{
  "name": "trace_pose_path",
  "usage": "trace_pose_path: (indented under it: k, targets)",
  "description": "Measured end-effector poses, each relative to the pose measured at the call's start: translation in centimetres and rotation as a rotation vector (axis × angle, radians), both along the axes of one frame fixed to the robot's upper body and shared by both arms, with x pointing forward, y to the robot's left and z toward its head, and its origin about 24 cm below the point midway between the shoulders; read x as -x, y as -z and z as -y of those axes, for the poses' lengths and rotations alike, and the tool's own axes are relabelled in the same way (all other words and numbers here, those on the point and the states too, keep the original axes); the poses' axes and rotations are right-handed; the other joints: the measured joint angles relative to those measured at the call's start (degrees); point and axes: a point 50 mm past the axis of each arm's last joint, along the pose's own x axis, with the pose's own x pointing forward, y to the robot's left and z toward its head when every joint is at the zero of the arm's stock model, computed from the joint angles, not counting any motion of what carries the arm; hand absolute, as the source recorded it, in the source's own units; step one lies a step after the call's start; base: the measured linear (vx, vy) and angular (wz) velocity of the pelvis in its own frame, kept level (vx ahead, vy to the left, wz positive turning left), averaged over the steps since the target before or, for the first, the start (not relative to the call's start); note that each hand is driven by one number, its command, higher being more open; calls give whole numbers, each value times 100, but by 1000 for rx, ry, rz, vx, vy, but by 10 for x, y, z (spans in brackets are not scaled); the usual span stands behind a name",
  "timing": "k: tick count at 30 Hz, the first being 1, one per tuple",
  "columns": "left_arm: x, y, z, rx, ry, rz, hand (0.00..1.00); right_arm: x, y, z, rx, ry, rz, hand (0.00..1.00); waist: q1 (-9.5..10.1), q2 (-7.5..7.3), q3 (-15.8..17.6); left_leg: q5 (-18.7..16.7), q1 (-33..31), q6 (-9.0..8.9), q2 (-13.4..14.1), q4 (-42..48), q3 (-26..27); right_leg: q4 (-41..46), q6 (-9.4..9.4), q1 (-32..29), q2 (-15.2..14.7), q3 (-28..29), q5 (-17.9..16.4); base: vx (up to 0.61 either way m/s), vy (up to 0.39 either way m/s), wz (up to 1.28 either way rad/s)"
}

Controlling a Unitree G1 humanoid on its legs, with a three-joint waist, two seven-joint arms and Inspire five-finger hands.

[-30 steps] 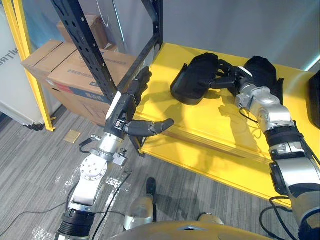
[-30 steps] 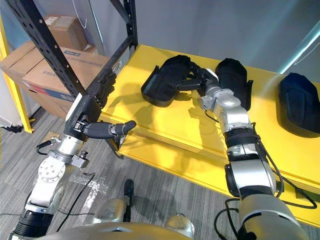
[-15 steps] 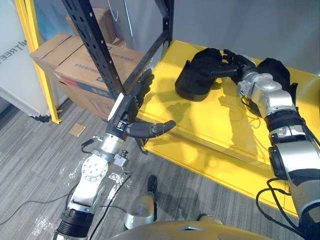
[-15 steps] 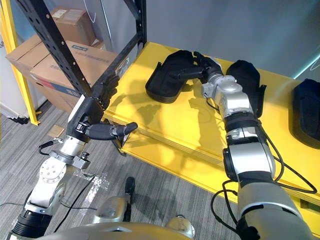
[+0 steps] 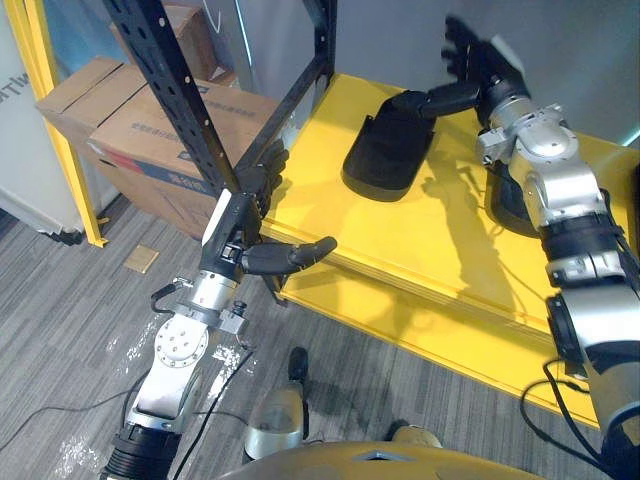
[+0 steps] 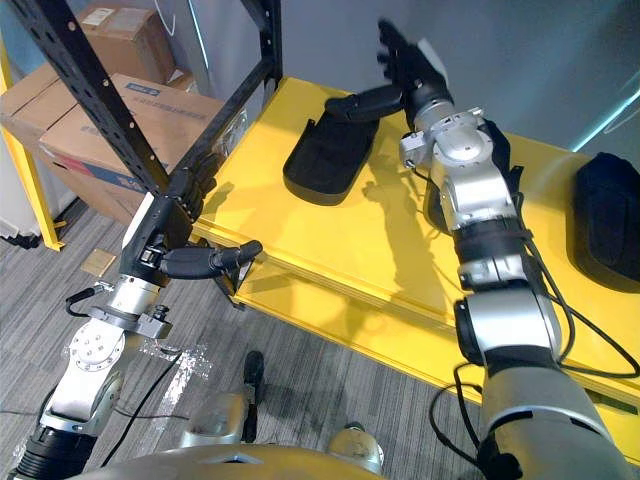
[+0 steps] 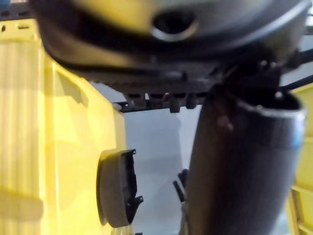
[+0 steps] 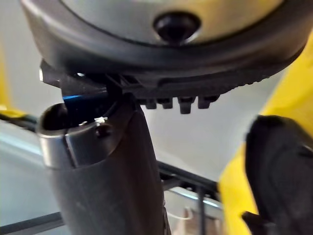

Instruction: Walk over and take three plastic housings, then place them on the shelf

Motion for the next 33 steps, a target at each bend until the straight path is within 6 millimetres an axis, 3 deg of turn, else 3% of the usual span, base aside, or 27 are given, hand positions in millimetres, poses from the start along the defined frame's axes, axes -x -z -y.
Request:
trace_pose_path:
  k: [3,5,10,13,18,22,26,33]
  targets:
    - [-1,-3,-7,3,-54,15,100,32,3,0,-17,-44,137,100,-145,-5,-2,-29,60,-19,26,-3,90,45,-14,-9,2,88,-8,-25,-23,-20]
    - [-2,-6,-16,-23,-121,38,100,60,22,13,-30,-29,172,100,-316,-17,-11,-152,108,-20,74,-5,265,74,-31,-51,9,207,-19,-62,-18,-25]
    - [-2,-13,-33,-51,-232,78,100,99,68,38,63,84,78,100,-611,-93,-69,-156,57,-29,232,-4,704,-55,-36,-317,122,579,9,-50,-26,-37]
    - [-6,-19,-34,-53,-245,98,100,104,74,45,69,109,63,100,-754,-106,-74,-151,-69,-36,280,-2,847,-135,-42,-506,183,751,128,-5,-29,-29]
    - [-20,-25,-41,-89,-326,116,100,116,58,47,53,158,240,100,-786,-119,-73,-38,-143,-51,334,10,920,-112,-67,-647,230,864,205,43,-42,-7]
    - [-23,-20,-50,-67,-406,101,100,133,58,43,69,162,310,100,-800,-121,-71,-45,-215,-63,349,19,944,29,-145,-805,229,921,144,1,-29,-3]
    - [-31,-16,-58,-85,-503,90,100,143,75,42,41,204,298,100,-913,-146,32,-50,-408,-90,368,25,1014,294,-204,-1175,203,1039,64,-58,-3,-8]
    - [-49,-16,-64,-89,-582,74,100,152,87,50,-35,307,300,100,-1055,-136,327,-5,-632,-42,348,29,1150,581,-178,-1636,137,1238,31,-56,-6,-9]
